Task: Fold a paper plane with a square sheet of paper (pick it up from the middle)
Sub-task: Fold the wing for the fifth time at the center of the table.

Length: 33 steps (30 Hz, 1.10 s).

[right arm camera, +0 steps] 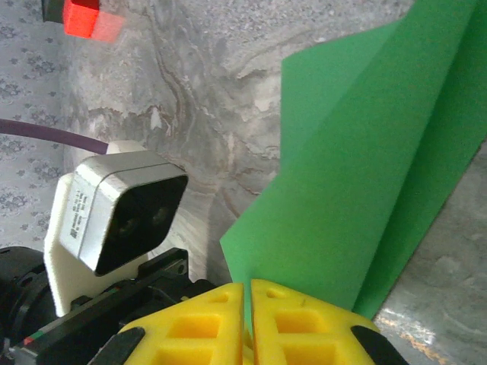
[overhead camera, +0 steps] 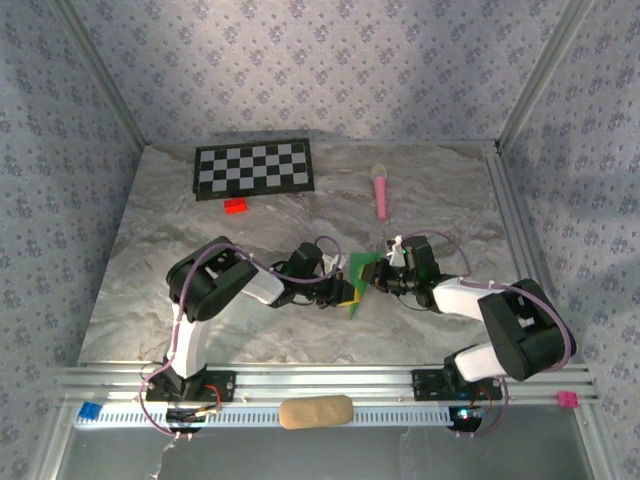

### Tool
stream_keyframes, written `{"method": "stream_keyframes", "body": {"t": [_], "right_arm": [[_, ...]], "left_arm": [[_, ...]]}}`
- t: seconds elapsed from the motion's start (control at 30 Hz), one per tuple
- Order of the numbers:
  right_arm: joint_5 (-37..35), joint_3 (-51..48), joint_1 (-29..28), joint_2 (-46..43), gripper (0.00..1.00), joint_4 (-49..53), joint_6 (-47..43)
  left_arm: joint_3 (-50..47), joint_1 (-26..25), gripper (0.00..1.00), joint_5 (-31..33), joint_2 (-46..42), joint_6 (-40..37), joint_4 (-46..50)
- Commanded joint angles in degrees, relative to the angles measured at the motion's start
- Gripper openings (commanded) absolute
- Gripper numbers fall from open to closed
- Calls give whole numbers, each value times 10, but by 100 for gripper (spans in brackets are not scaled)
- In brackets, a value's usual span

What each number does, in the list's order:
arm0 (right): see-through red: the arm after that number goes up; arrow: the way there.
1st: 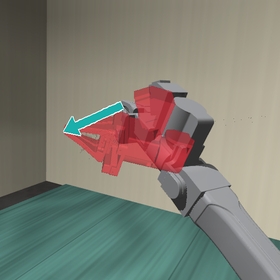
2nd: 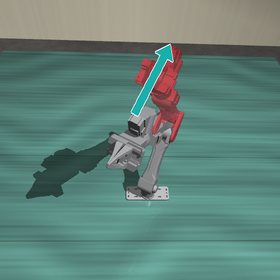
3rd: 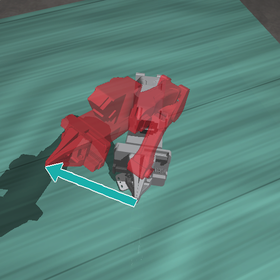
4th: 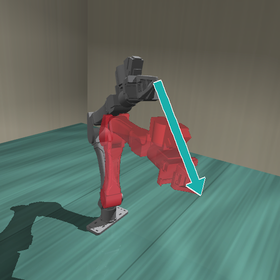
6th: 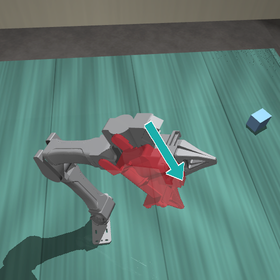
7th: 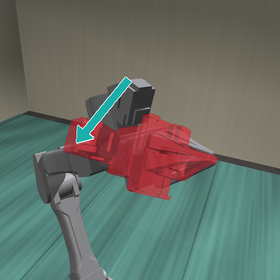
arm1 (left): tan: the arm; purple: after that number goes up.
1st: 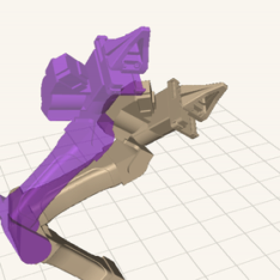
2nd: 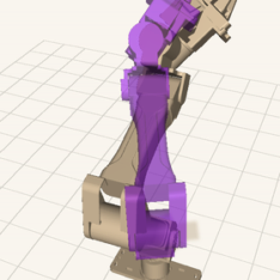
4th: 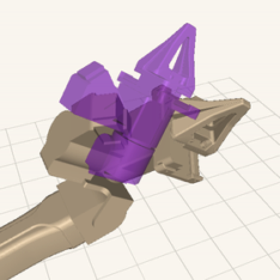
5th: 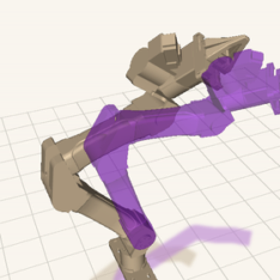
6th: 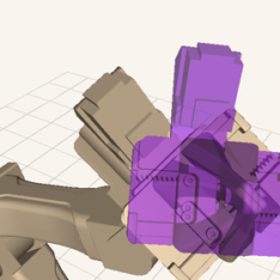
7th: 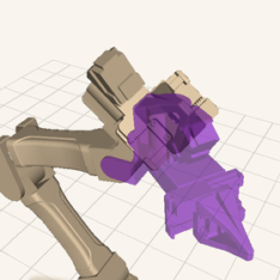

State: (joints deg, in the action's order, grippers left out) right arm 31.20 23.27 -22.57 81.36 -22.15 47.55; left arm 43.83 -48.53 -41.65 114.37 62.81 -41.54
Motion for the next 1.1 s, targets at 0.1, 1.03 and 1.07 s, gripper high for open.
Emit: {"method": "stream_keyframes", "body": {"t": [0.1, 1.03, 1.07], "right_arm": [[17, 6, 9, 25, 12, -28, 7], [30, 29, 31, 75, 13, -34, -4], [30, 29, 30, 76, 13, -34, -4]], "left_arm": [[-15, 10, 0, -15, 22, 32, -48], [-23, 26, 0, -6, 42, 54, -4], [-23, 27, 0, -7, 42, 53, 0]]}}
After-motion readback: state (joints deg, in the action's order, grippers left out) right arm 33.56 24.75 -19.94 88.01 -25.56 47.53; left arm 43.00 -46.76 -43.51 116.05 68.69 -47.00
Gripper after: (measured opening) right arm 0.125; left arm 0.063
